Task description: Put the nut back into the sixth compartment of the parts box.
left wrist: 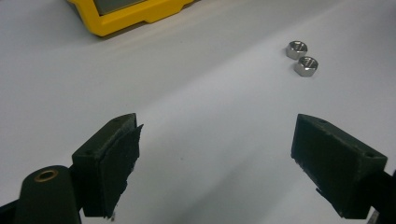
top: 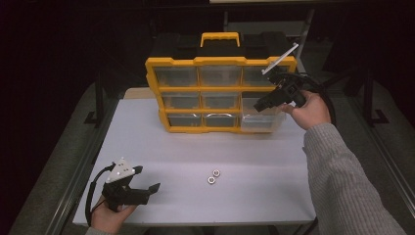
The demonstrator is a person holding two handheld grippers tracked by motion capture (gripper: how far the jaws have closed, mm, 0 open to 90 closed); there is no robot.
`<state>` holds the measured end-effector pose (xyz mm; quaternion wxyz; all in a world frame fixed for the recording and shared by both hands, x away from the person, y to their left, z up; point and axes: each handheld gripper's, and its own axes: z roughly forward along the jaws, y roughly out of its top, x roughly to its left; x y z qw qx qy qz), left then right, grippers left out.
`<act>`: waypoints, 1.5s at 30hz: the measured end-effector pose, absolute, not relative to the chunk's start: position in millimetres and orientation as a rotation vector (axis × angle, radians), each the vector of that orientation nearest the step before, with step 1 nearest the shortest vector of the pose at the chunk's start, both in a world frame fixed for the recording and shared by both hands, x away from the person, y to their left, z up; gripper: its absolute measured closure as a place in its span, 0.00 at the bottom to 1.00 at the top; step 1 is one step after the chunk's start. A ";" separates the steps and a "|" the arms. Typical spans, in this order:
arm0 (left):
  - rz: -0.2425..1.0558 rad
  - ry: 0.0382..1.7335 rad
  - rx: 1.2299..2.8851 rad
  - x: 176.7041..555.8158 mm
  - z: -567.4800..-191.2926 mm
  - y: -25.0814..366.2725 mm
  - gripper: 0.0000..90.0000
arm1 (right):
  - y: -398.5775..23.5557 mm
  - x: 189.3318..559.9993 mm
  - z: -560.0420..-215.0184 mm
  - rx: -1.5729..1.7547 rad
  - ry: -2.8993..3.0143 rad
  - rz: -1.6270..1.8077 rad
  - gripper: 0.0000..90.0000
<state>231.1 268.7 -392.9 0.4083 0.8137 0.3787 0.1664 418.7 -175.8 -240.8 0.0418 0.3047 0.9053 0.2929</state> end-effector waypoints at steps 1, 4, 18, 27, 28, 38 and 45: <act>0.420 0.951 2.048 230.8 -392.8 268.2 0.16 | -176.3 419.1 -242.9 0.938 2.771 0.888 0.77; 0.426 0.941 2.054 231.0 -392.9 266.8 0.16 | -177.7 420.7 -248.6 0.944 2.774 0.879 0.77; 0.419 0.951 2.059 232.2 -394.3 267.8 0.16 | -180.9 425.3 -256.8 0.975 2.768 0.897 0.72; 0.425 0.946 2.061 232.4 -394.0 269.0 0.16 | -182.0 416.8 -239.1 0.959 2.750 0.932 0.70; 0.429 0.940 2.061 232.7 -393.9 269.1 0.16 | -181.3 414.5 -236.4 0.946 2.749 0.933 0.70; 0.425 0.947 2.068 232.2 -394.0 268.0 0.16 | -167.1 385.0 -223.8 0.825 2.759 1.010 0.66; 0.430 0.947 2.058 232.2 -394.0 268.2 0.16 | -156.6 369.6 -237.7 0.774 2.789 1.033 0.64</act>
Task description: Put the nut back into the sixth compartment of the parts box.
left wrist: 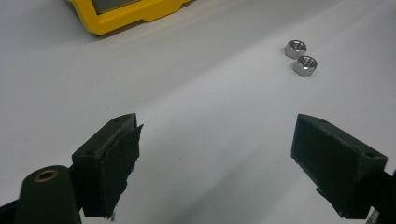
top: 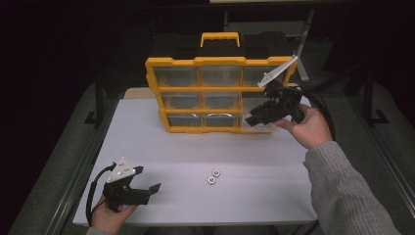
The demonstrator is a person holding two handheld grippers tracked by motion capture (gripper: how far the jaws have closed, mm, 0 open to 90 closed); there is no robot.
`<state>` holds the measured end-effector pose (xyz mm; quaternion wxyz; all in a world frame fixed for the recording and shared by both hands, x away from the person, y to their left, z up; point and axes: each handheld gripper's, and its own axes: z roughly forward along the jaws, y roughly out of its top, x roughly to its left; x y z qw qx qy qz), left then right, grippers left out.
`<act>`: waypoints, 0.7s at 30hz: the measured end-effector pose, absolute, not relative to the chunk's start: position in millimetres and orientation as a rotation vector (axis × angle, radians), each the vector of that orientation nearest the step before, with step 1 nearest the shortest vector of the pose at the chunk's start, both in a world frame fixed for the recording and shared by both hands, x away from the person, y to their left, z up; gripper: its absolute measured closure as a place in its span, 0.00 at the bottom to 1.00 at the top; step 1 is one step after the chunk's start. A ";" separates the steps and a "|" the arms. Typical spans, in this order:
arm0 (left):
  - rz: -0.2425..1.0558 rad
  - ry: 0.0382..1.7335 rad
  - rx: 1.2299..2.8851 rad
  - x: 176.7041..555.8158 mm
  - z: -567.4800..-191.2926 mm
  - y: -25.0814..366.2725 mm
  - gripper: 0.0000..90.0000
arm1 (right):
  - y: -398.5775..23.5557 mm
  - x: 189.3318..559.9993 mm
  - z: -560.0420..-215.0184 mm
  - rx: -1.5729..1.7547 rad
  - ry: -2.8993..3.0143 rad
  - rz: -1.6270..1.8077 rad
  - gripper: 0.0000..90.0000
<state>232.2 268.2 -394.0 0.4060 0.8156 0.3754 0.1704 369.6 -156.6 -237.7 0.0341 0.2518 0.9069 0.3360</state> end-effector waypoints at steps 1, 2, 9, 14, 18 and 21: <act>0.431 0.946 2.057 232.2 -393.9 268.3 0.16 | -155.1 367.6 -240.3 0.770 2.792 1.037 0.64; 0.431 0.946 2.057 232.3 -393.9 268.2 0.16 | -153.6 365.9 -242.8 0.767 2.800 1.035 0.64; 0.435 0.943 2.062 232.2 -393.5 268.4 0.16 | -145.0 355.1 -258.1 0.733 2.820 1.049 0.63; 0.437 0.940 2.070 232.4 -393.4 268.8 0.16 | -138.7 348.6 -270.9 0.709 2.829 1.045 0.62; 0.435 0.942 2.068 232.6 -393.6 268.8 0.16 | -131.5 342.8 -283.2 0.691 2.851 1.042 0.61; 0.442 0.941 2.069 232.6 -393.7 269.0 0.16 | -128.0 342.2 -294.9 0.669 2.860 1.047 0.61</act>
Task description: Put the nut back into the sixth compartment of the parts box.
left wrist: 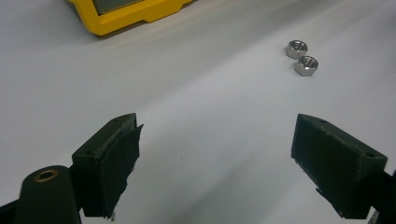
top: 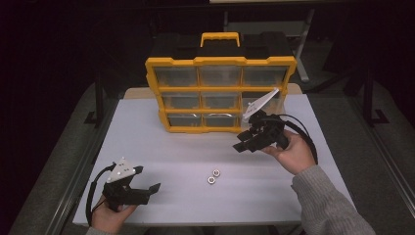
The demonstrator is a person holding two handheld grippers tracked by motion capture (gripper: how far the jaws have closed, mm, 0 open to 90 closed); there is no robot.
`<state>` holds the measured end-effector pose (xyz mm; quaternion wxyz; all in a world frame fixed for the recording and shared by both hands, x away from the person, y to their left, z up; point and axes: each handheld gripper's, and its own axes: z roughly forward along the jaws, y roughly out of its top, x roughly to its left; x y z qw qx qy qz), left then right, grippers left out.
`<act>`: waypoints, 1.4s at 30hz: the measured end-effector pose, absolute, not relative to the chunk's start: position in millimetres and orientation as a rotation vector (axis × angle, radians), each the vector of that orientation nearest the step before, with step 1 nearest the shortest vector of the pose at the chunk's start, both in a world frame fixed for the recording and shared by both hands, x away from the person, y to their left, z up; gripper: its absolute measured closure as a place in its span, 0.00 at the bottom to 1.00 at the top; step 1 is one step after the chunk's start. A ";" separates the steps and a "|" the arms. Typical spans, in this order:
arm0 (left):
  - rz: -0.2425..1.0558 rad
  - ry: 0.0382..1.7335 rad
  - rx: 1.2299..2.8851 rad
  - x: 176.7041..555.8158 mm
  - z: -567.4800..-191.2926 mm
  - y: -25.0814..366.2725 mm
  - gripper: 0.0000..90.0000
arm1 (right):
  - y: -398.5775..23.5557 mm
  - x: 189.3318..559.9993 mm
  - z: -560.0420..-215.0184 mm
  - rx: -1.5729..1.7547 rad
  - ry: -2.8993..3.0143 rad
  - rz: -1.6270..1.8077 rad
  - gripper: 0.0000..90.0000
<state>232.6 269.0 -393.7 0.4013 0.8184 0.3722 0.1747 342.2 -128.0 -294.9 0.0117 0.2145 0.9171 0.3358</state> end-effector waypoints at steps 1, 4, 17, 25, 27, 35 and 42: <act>0.443 0.941 2.072 232.7 -393.6 269.1 0.16 | -127.0 342.6 -298.9 0.665 2.866 1.047 0.61; 0.446 0.936 2.083 232.4 -393.6 269.0 0.16 | -123.6 341.9 -309.6 0.673 2.882 1.044 0.60; 0.439 0.936 2.087 232.3 -394.1 268.2 0.16 | -111.4 338.8 -344.2 0.684 2.910 1.007 0.57; 0.439 0.938 2.081 231.9 -393.4 268.6 0.16 | -101.4 338.7 -363.6 0.660 2.910 0.985 0.54; 0.440 0.938 2.080 231.8 -393.4 268.7 0.16 | -98.3 337.4 -368.2 0.685 2.921 0.970 0.54; 0.437 0.940 2.079 231.7 -393.6 268.3 0.16 | -84.0 338.6 -390.1 0.666 2.935 0.936 0.54; 0.435 0.939 2.081 231.7 -393.5 268.3 0.16 | -71.3 340.5 -403.7 0.658 2.952 0.898 0.57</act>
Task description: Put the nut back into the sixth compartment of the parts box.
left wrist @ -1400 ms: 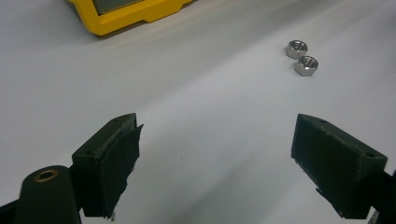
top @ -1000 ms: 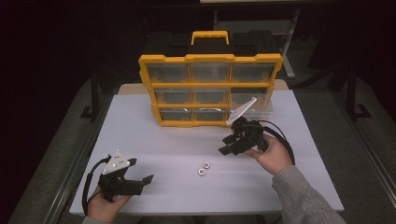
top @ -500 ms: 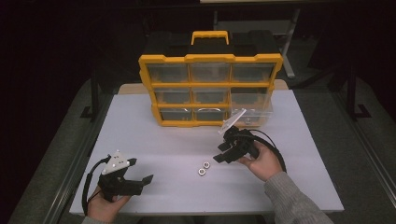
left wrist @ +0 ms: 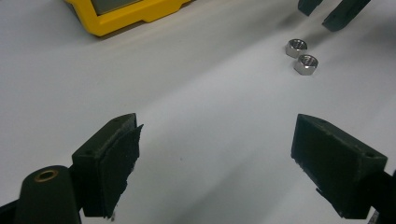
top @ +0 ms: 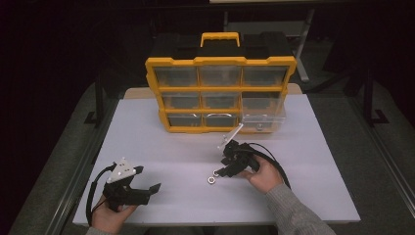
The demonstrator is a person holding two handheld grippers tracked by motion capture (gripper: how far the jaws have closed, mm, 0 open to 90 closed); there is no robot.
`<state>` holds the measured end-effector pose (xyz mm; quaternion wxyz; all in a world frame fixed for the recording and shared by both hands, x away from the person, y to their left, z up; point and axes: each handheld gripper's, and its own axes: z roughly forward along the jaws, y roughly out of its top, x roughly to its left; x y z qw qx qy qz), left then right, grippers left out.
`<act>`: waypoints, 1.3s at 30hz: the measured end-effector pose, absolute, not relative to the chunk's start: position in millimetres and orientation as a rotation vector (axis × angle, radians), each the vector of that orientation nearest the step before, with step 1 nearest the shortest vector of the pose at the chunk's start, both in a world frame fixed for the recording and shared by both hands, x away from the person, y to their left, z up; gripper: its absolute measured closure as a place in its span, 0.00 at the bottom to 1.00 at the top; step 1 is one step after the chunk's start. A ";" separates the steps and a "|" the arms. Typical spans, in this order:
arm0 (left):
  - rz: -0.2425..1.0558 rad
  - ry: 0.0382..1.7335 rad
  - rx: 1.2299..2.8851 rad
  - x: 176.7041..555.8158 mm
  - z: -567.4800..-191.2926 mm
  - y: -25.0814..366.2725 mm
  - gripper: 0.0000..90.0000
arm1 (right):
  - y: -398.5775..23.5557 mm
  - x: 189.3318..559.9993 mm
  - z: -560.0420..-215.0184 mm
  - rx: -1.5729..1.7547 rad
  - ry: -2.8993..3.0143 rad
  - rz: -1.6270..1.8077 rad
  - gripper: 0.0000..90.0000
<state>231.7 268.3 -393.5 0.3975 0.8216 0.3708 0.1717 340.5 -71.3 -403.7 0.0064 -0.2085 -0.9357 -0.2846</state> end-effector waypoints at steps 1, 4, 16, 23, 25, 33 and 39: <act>0.434 0.940 2.081 231.4 -393.2 268.3 0.16 | -69.7 340.2 -404.9 -0.652 -2.931 -0.885 0.58; 0.441 0.934 2.076 231.7 -393.2 268.4 0.16 | -66.0 340.7 -409.3 -0.641 -2.939 -0.877 0.60; 0.438 0.929 2.088 232.1 -393.7 268.8 0.16 | -55.7 343.1 -423.9 -0.622 -2.956 -0.837 0.68; 0.438 0.932 2.086 232.4 -393.6 269.2 0.16 | -51.0 344.3 -428.5 -0.602 -2.955 -0.815 0.73; 0.438 0.930 2.086 232.4 -393.5 269.1 0.16 | -50.2 344.4 -429.2 -0.601 -2.963 -0.813 0.74; 0.440 0.934 2.073 231.6 -393.3 268.5 0.16 | -47.5 344.1 -429.0 -0.603 -2.988 -0.800 0.76; 0.433 0.939 2.068 231.4 -393.4 267.6 0.16 | -46.8 345.1 -428.3 -0.603 -2.984 -0.788 0.76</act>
